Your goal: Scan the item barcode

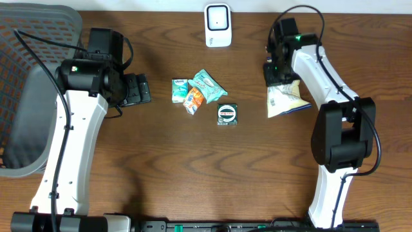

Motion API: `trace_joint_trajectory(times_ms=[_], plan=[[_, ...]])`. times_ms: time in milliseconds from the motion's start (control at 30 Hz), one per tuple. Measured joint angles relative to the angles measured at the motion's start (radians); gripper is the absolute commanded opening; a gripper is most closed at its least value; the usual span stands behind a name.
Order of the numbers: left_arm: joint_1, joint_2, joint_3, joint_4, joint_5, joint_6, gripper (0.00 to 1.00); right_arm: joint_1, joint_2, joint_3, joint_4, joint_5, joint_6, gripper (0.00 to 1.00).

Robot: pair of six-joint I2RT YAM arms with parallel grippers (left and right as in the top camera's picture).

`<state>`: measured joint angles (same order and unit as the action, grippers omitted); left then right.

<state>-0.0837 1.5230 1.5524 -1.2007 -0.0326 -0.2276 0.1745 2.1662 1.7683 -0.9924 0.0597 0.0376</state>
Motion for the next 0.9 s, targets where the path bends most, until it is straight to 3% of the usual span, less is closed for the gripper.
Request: trace_joint_trajectory(times_ms=[333, 567, 667, 800, 900], plan=[[0.000, 0.000, 0.000, 0.000, 0.000, 0.000, 0.98, -0.036, 0.000, -0.055, -0.056, 0.298, 0.016, 0.01], [0.000, 0.000, 0.000, 0.000, 0.000, 0.000, 0.98, -0.037, 0.000, 0.097, -0.154, 0.370, 0.023, 0.04], [0.000, 0.000, 0.000, 0.000, 0.000, 0.000, 0.98, -0.036, 0.000, 0.108, -0.124, 0.359, 0.022, 0.17], [0.000, 0.000, 0.000, 0.000, 0.000, 0.000, 0.98, -0.044, 0.000, 0.093, 0.003, 0.280, 0.027, 0.24], [0.000, 0.000, 0.000, 0.000, 0.000, 0.000, 0.98, -0.062, 0.000, 0.050, 0.096, 0.241, 0.030, 0.24]])
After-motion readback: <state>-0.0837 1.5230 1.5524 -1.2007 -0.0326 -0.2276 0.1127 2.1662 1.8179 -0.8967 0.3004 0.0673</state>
